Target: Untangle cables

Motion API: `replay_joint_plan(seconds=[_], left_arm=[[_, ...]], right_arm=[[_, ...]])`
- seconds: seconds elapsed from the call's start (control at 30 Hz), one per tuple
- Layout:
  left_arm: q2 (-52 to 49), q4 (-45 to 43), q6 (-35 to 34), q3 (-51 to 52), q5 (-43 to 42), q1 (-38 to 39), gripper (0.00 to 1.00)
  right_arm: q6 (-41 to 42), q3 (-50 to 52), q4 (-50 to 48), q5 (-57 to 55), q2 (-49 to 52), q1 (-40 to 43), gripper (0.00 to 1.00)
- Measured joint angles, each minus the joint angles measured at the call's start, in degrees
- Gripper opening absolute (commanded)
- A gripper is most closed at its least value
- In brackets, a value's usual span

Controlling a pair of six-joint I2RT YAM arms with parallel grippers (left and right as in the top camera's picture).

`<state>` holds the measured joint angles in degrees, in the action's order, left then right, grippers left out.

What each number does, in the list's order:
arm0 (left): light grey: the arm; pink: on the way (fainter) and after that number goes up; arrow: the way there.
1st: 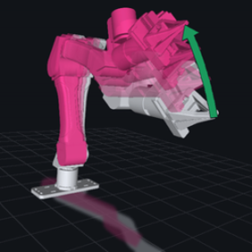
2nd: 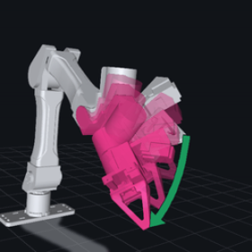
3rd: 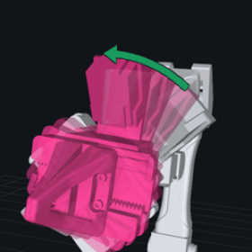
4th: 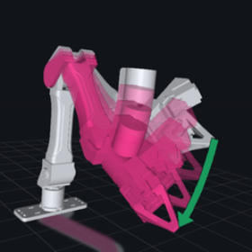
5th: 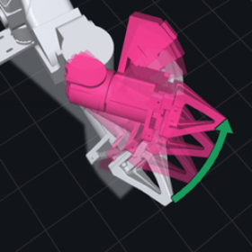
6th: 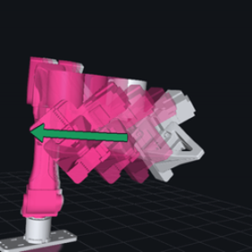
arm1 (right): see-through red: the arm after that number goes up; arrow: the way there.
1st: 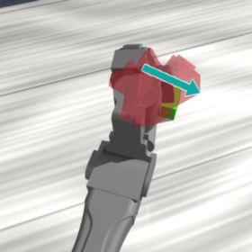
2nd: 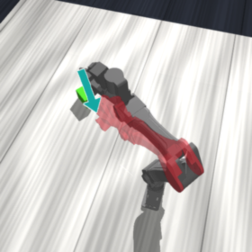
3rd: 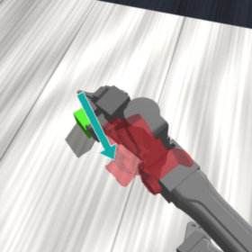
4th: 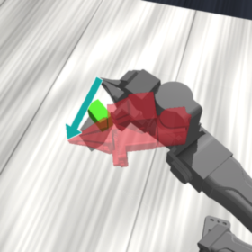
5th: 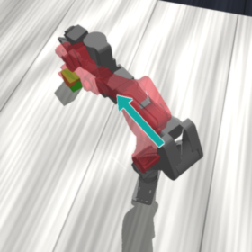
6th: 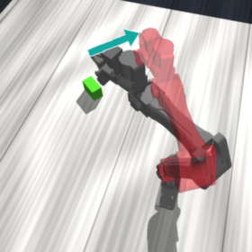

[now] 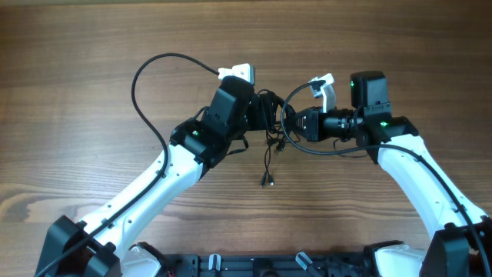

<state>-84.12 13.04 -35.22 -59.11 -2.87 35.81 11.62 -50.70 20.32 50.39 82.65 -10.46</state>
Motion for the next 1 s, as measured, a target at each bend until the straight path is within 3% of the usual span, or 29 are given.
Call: replay_joint_plan(seconds=[0.13, 0.23, 0.33, 0.43, 0.67, 0.8, 0.87, 0.97, 1.0], left_arm=[[-0.2, 0.0, 0.0, 0.0, 0.0, 0.0, 0.51], [-2.3, -0.8, 0.0, 0.0, 0.0, -0.1, 0.35], [-2.8, -0.9, 0.0, 0.0, 0.1, -0.1, 0.09], [-3.0, -1.0, 0.0, 0.0, 0.6, -0.3, 0.04], [-3.0, -1.2, 0.5, 0.0, 0.8, -0.7, 0.04], [-1.6, -0.5, 0.7, 0.0, -5.9, -3.5, 0.04], [1.9, -1.1, 0.7, 0.0, -8.2, -6.4, 0.04], [10.4, -1.7, 0.7, -0.4, -13.2, -11.6, 0.04], [12.0, -1.8, 0.7, -0.7, -15.1, -11.8, 0.09]], right_arm=[[-0.5, 0.0, 0.0, 1.1, 0.0, 0.0, 0.04], [-1.0, 0.0, 0.2, 1.1, 0.0, 0.0, 0.04], [-1.1, 0.0, 0.2, 1.2, 0.0, 0.0, 0.04], [-1.7, 0.0, 0.2, 1.7, 0.0, 0.0, 0.04], [-3.9, 0.0, 0.5, 0.3, 0.0, 0.0, 0.04], [-2.2, -0.1, 3.2, -14.1, 0.0, -0.7, 0.05], [-0.5, 0.0, 5.3, -21.1, 0.0, -0.7, 0.12], [1.0, 0.0, 5.2, -27.7, 0.0, -0.2, 0.04], [1.1, 0.0, 5.0, -28.3, 0.0, -0.2, 0.04]])
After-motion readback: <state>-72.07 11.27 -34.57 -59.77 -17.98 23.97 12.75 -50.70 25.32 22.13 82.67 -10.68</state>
